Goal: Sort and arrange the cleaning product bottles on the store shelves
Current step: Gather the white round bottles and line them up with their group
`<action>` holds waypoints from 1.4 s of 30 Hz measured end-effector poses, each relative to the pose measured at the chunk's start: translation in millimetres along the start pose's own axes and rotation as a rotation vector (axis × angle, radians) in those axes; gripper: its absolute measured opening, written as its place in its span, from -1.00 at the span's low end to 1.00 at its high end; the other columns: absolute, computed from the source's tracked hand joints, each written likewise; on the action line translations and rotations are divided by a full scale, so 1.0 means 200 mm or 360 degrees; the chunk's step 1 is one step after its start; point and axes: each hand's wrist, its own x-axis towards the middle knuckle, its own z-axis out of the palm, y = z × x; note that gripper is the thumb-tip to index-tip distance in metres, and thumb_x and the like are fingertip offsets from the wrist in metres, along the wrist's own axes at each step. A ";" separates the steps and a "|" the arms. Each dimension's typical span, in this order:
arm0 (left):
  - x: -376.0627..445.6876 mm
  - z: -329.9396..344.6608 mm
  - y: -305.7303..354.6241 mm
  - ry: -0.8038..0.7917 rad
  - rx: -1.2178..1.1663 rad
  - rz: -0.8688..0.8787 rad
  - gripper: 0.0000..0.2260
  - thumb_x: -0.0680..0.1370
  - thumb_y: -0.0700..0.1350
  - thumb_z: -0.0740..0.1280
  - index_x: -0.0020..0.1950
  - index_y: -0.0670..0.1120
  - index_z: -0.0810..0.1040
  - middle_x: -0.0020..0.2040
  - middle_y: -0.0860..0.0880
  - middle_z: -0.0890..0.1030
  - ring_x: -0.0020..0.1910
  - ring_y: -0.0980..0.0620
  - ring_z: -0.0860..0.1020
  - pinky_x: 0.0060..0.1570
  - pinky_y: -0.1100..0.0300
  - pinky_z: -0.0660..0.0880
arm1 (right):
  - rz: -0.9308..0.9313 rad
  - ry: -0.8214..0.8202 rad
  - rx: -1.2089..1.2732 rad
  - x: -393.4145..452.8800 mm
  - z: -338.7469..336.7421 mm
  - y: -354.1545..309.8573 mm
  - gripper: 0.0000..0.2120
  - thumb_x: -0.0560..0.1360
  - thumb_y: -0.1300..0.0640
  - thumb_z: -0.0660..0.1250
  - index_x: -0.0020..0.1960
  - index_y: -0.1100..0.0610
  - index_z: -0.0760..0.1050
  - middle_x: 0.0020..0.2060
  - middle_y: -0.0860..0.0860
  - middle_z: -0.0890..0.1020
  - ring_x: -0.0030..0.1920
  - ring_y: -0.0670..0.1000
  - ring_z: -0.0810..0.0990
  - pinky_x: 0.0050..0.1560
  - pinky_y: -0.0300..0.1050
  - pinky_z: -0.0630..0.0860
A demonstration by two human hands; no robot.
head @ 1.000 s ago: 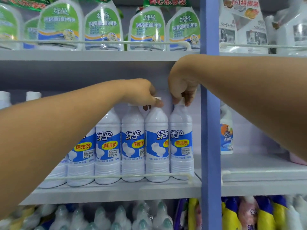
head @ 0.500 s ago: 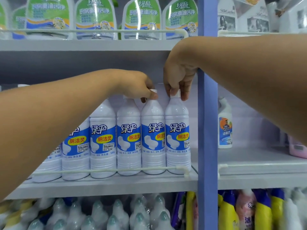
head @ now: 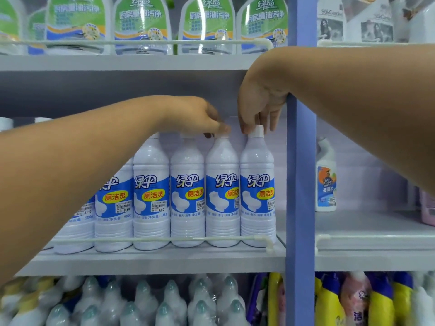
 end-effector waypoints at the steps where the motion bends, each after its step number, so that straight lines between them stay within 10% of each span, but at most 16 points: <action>1: -0.02 -0.02 -0.02 0.0059 -0.0022 -0.0026 -0.67 0.57 0.30 0.30 0.08 0.10 0.67 0.00 0.11 0.66 0.00 0.07 0.57 0.06 0.09 0.49 | -0.0041 0.0028 0.0042 -0.01 0.00 -0.01 -0.76 0.62 0.23 0.32 0.27 0.25 0.53 0.18 0.21 0.64 0.21 0.19 0.61 0.35 0.16 0.50; 22: -0.13 -0.05 -0.21 -0.0009 0.0014 -0.0141 -0.73 0.59 0.21 0.35 0.15 0.09 0.67 0.03 0.10 0.69 0.05 0.04 0.62 0.13 0.04 0.55 | -0.0406 0.0289 0.0111 -0.04 0.14 -0.12 -0.80 0.62 0.11 0.36 0.19 0.17 0.59 -0.25 0.06 0.71 -0.33 -0.02 0.69 0.07 0.04 0.64; 35: -0.14 -0.04 -0.23 -0.0019 -0.0002 -0.0133 -0.72 0.59 0.22 0.34 0.18 0.12 0.66 0.06 0.12 0.70 0.08 0.04 0.62 0.22 -0.02 0.55 | -0.0368 0.0236 0.0088 -0.05 0.12 -0.12 -0.76 0.62 0.08 0.35 0.21 0.18 0.60 -0.29 0.03 0.74 -0.27 -0.03 0.72 0.23 0.17 0.60; 42: -0.13 -0.03 -0.18 0.0128 -0.0119 -0.0018 -0.65 0.57 0.25 0.35 0.27 0.13 0.64 0.17 0.18 0.63 0.19 0.08 0.54 0.16 0.13 0.46 | -0.0227 0.0223 0.0177 -0.06 0.05 -0.07 -0.75 0.65 0.12 0.30 0.25 0.25 0.53 0.14 0.20 0.65 0.20 0.20 0.60 0.33 0.25 0.50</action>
